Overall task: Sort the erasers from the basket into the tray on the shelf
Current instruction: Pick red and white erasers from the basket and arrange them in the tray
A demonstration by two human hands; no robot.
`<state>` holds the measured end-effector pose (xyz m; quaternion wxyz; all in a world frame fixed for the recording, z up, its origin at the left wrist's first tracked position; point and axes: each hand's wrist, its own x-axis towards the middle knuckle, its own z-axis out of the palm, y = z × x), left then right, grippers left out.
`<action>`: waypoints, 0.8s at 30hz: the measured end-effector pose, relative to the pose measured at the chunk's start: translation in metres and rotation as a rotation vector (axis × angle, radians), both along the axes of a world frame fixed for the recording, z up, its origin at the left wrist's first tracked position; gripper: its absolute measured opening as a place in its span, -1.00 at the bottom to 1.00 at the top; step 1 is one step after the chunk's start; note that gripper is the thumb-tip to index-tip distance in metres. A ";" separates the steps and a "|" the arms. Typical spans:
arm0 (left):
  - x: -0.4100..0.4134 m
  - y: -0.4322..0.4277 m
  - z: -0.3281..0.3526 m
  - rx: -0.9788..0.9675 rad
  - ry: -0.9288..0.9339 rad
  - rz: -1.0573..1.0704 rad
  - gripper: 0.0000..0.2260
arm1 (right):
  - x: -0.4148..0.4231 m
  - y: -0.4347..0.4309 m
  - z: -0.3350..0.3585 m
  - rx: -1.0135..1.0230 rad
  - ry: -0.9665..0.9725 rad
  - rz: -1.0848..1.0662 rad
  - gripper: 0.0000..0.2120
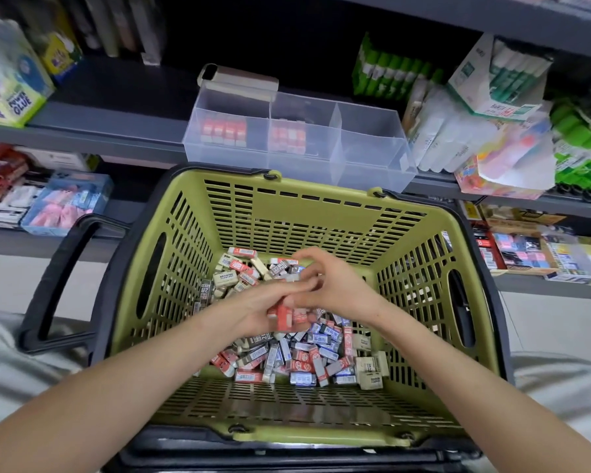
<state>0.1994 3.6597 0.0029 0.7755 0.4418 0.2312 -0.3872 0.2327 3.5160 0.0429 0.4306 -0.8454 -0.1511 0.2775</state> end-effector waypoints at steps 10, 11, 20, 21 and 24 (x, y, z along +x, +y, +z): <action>0.018 0.023 0.027 0.180 -0.131 0.176 -0.57 | -0.037 -0.037 -0.089 -0.776 0.065 0.296 -0.65; 0.018 0.023 0.029 0.179 -0.150 0.181 -0.55 | -0.040 -0.035 -0.094 -0.734 0.024 0.300 -0.69; 0.021 0.020 0.037 0.185 -0.270 0.219 -0.62 | -0.050 -0.027 -0.102 -0.630 -0.204 0.562 -0.61; 0.021 0.020 0.036 0.189 -0.280 0.221 -0.66 | -0.051 -0.024 -0.103 -0.652 -0.203 0.597 -0.58; 0.021 0.019 0.033 0.202 -0.295 0.224 -0.71 | -0.051 -0.010 -0.104 -0.724 -0.159 0.646 -0.47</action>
